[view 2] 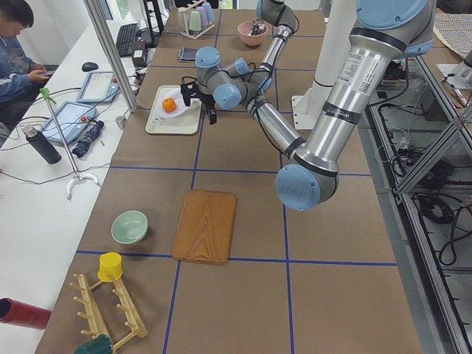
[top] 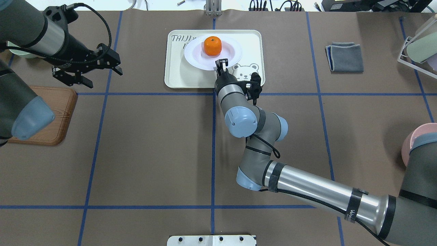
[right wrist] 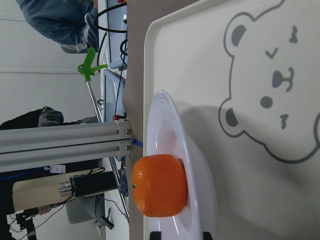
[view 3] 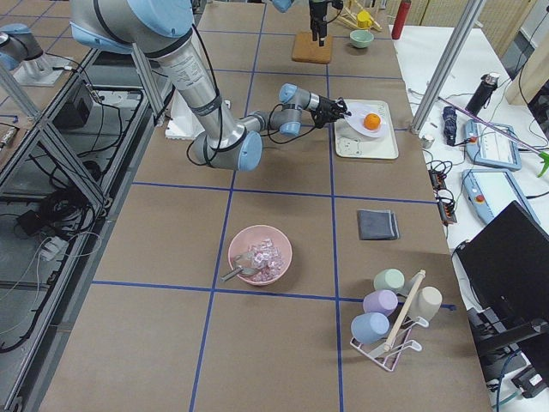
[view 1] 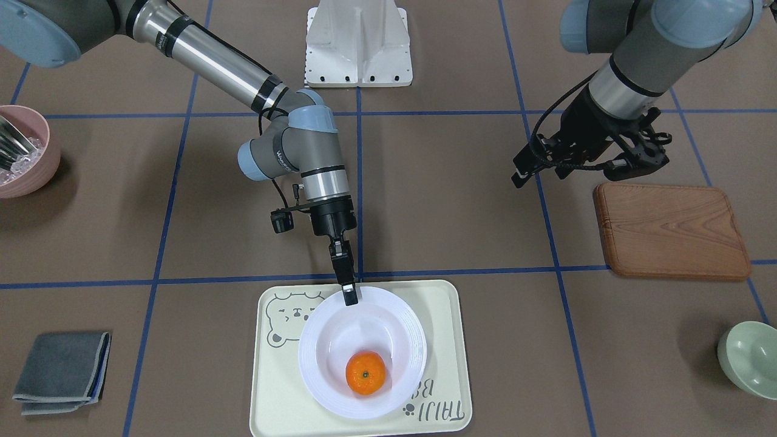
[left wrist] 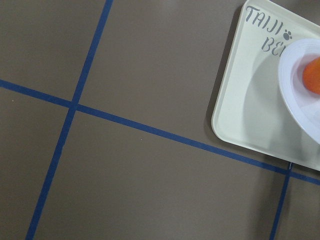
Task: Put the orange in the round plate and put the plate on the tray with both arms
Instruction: 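Open the right gripper and release the plate on the tray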
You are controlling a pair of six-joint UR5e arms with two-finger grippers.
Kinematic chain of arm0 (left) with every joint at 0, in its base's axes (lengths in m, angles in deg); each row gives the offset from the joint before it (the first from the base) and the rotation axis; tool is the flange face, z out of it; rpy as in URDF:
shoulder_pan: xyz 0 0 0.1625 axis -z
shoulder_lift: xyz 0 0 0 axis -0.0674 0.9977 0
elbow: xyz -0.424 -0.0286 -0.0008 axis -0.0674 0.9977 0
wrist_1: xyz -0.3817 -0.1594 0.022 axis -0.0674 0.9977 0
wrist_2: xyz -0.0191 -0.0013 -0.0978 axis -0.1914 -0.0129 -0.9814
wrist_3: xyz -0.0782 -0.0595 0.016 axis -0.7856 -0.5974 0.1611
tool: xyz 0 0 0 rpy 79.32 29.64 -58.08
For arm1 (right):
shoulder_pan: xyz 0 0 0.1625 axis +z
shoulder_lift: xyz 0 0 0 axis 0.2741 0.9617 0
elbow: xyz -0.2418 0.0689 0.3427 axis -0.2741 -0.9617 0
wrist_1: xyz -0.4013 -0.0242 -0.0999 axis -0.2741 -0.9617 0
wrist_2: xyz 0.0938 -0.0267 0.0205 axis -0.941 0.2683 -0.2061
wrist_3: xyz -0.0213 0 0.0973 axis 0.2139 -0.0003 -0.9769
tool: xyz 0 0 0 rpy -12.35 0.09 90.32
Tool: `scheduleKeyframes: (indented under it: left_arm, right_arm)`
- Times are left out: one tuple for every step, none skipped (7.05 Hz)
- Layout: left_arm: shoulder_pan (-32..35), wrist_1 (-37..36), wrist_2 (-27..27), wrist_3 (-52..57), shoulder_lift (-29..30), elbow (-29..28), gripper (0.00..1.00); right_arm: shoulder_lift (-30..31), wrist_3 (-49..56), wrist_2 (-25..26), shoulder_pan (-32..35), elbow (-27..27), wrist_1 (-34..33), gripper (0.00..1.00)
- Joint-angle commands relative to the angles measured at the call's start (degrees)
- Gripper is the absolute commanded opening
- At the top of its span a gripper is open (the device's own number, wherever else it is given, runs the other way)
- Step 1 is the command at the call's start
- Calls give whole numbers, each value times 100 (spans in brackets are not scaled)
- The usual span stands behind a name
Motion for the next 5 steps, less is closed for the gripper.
scheduleKeyframes:
  left_arm:
    - [-4,-7,0,0,4,-1,98]
    - [5,-7,9,0,4,-19,98]
    - [5,2,9,0,4,-36,98]
    - [5,2,17,9,-14,-36,98]
    - [5,2,18,9,-14,-36,98]
  right_arm:
    - [333,77,-18,-236,638,-19,100]
    - [876,182,-44,-325,1522,-28,100]
    - [1203,470,-296,-317,2105,-28,100]
    - [1511,743,-682,-204,2415,-19,100]
    - [1897,1294,-1216,85,2793,7,100]
